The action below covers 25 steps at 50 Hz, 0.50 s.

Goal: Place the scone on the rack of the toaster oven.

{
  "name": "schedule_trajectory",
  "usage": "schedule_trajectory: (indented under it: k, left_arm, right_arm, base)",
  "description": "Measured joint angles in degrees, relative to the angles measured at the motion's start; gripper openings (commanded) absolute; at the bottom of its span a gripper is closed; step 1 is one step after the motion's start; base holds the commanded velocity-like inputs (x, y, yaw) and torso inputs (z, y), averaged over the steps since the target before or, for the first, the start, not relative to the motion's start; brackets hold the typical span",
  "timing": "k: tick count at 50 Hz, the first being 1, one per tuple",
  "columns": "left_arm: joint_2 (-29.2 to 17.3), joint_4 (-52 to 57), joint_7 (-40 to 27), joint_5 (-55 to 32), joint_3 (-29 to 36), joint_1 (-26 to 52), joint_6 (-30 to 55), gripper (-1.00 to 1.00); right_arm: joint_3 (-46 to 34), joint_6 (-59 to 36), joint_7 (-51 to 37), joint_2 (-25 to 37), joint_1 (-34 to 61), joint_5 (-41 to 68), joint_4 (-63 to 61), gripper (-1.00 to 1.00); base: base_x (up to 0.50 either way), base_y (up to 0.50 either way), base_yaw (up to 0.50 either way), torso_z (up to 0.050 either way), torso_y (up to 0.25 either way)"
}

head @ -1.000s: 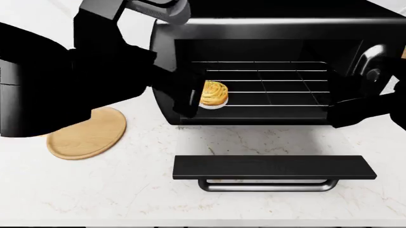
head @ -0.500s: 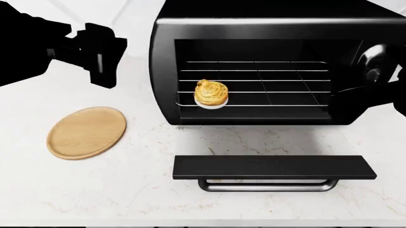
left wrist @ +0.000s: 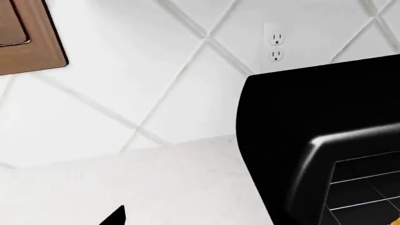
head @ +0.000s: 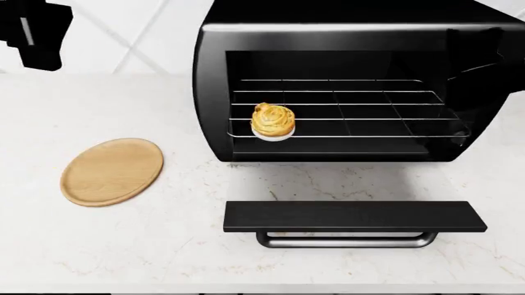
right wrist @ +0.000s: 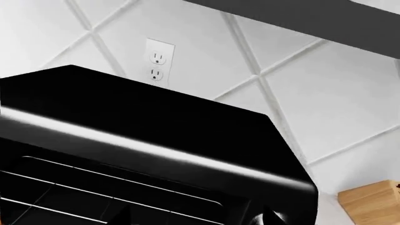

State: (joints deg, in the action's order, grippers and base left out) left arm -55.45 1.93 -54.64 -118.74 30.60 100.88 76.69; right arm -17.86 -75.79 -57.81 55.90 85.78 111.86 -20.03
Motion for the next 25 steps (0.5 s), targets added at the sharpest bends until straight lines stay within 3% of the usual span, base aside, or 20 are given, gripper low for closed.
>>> schedule_trajectory:
  k: [25]
  left_arm:
    - [0.44, -2.85, 2.7, 4.51, 0.57, 2.77, 1.08, 1.0]
  right_arm:
    - [-6.43, -7.18, 3.1, -3.36, 17.3, -4.66, 9.71, 1.0]
  base:
    - [0.0, 0.0, 0.0, 0.0, 0.0]
